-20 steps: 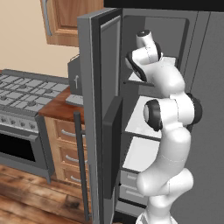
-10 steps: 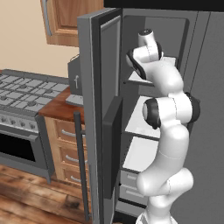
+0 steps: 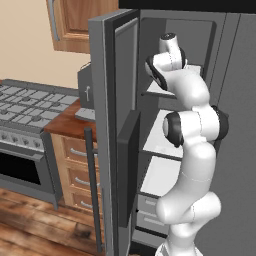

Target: Store the hot dog in the freezer for long-term storage. Close the freezer door after placing the cooked food.

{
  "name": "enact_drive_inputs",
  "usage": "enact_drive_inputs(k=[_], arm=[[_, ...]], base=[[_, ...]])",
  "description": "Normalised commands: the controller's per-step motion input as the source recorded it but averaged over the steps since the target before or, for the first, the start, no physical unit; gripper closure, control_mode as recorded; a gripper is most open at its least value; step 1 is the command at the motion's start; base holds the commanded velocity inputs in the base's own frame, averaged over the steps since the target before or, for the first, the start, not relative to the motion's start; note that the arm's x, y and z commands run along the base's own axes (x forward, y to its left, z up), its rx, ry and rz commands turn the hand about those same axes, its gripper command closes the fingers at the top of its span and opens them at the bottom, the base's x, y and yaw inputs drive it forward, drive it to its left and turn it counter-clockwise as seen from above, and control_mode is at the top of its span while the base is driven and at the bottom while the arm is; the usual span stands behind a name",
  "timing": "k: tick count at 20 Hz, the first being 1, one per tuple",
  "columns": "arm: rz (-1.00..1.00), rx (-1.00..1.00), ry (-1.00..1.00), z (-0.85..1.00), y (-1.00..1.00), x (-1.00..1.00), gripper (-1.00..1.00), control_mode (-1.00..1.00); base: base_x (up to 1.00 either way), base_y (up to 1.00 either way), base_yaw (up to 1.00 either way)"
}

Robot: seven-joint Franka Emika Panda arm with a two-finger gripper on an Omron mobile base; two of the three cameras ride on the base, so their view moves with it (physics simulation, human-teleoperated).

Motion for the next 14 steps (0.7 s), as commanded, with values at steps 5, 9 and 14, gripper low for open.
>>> enact_drive_inputs(k=[5,9,14], arm=[[0.01,0.0,0.0,-0.08,0.0,0.0,-1.0,-1.0],[0.0,0.0,0.0,-0.01,0.0,0.0,-1.0,-1.0],[0.0,0.0,0.0,0.0,0.0,0.0,-1.0,-1.0]], base=[[0.0,0.0,0.0],[0.0,0.0,0.0],[0.0,0.0,0.0]])
